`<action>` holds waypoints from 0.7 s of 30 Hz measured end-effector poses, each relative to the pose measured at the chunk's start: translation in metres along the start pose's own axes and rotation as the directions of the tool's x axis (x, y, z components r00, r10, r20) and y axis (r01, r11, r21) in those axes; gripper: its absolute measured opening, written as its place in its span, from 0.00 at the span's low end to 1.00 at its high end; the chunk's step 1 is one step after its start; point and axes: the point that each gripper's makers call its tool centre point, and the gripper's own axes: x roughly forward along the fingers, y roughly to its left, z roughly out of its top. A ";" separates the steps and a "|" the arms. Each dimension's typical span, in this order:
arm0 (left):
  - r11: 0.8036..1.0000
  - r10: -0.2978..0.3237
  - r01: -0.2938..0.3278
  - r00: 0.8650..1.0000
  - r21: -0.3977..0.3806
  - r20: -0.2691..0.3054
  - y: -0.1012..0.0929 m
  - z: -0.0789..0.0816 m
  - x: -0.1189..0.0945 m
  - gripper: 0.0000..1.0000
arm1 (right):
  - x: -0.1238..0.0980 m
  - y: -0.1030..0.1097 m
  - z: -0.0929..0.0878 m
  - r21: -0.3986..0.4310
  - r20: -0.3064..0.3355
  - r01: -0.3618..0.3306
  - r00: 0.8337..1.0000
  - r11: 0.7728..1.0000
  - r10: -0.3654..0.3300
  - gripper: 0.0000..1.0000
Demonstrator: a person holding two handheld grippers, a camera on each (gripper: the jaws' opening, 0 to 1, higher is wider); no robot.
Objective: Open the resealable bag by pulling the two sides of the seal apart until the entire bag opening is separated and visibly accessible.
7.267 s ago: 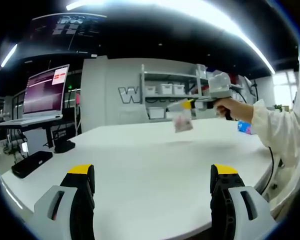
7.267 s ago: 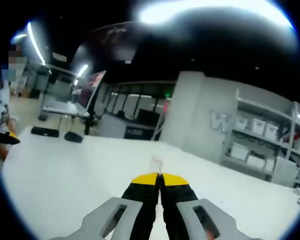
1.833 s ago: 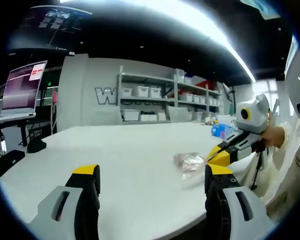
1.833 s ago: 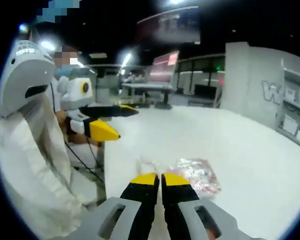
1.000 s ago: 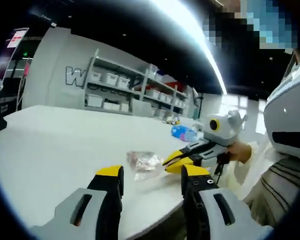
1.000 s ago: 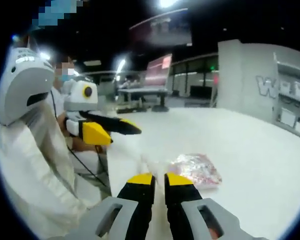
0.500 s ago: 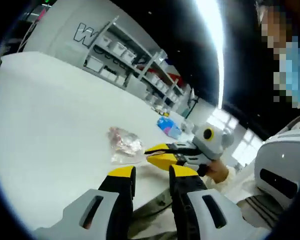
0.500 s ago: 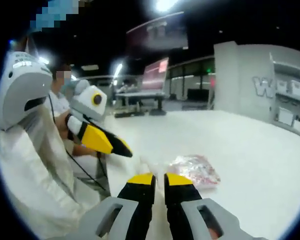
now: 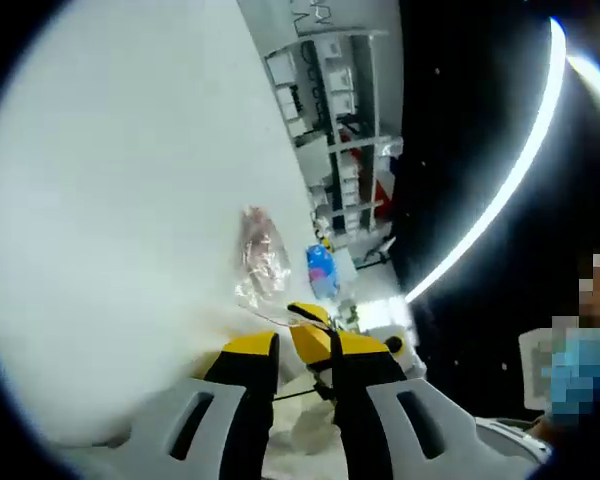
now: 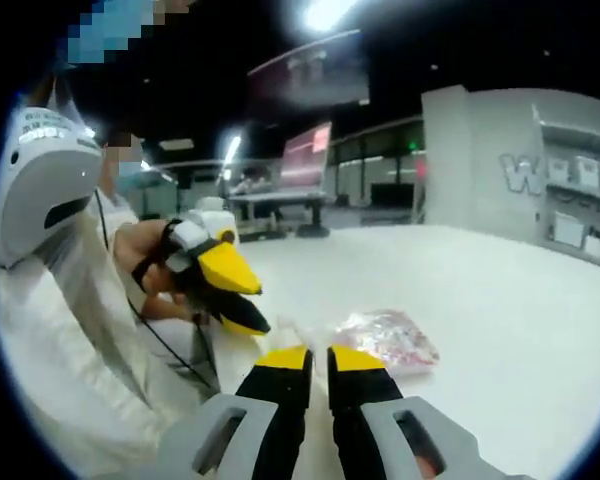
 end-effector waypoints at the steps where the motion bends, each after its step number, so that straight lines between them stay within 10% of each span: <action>1: 1.000 0.002 -0.002 1.000 0.000 -0.012 0.000 -0.001 0.002 0.19 | 0.000 0.000 0.000 0.001 0.001 0.000 1.000 1.000 0.000 0.03; 21: 0.997 0.025 -0.023 0.999 -0.069 0.036 0.003 0.010 0.014 0.10 | 0.000 -0.001 0.001 0.015 0.023 -0.003 1.000 1.000 0.002 0.00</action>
